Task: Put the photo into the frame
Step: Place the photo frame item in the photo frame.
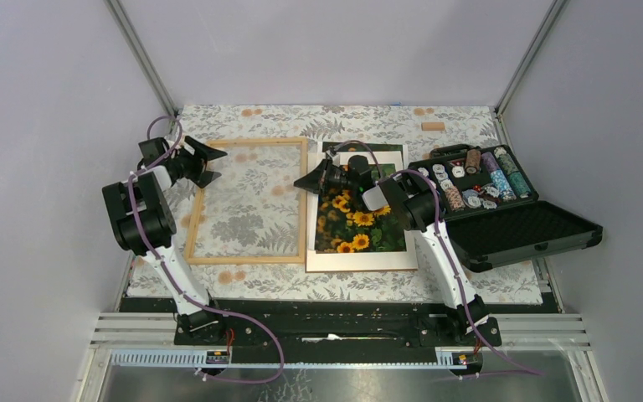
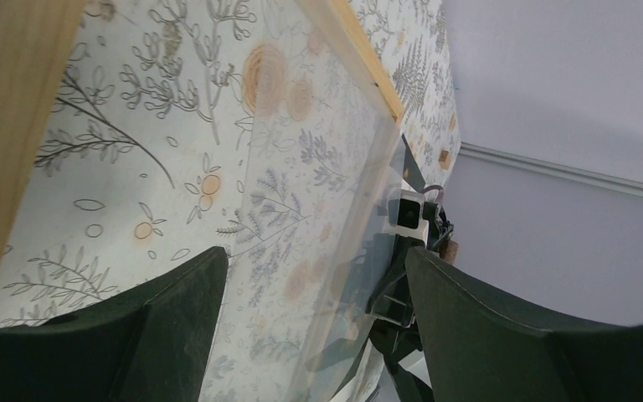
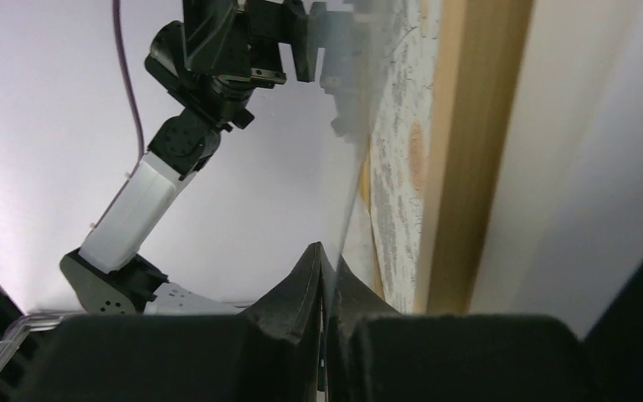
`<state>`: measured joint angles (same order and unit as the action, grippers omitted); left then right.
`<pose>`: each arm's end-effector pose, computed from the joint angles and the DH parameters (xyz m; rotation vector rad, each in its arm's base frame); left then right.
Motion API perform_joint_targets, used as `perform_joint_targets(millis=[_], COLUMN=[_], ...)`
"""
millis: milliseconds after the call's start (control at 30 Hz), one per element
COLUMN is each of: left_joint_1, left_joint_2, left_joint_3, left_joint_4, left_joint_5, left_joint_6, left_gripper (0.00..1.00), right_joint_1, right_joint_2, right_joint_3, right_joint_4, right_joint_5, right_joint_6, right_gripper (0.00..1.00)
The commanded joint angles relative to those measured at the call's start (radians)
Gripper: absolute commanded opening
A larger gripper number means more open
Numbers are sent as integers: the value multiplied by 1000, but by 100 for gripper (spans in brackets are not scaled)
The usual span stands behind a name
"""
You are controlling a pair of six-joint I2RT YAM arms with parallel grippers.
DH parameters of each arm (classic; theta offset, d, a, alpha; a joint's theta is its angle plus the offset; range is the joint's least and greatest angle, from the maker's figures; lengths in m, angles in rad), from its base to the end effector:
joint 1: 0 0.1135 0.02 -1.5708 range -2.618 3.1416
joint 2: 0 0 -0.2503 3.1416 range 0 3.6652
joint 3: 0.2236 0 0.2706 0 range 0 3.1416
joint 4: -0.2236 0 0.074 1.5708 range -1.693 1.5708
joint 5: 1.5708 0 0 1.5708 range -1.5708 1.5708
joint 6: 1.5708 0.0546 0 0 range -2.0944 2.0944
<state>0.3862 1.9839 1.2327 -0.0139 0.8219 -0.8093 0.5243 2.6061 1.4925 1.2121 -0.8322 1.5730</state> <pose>0.4175 0.1266 0.1295 -0.9282 2.1117 -1.1692 0.4263 0.2932 0.0418 0.1422 2.0115 2.1333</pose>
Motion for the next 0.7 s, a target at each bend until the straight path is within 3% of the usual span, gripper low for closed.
perform_joint_targets(millis=[0,467,667], left_joint_1=[15,56,64], left_joint_2=[-62,-90,-77], left_joint_3=[28,1,0], left_joint_4=[6,51,27], left_joint_5=[-24,-48,-74], left_joint_6=[36,5,-1], left_gripper=[82,81,81], right_joint_1=[21,50,58], right_joint_2=[-64,-66,-87], right_joint_3=[33,121,143], right_joint_4=[-87,-225,-372], right_joint_5=[13,19,50], right_joint_6=[-127,-258,-346], right_gripper=[7,1,1])
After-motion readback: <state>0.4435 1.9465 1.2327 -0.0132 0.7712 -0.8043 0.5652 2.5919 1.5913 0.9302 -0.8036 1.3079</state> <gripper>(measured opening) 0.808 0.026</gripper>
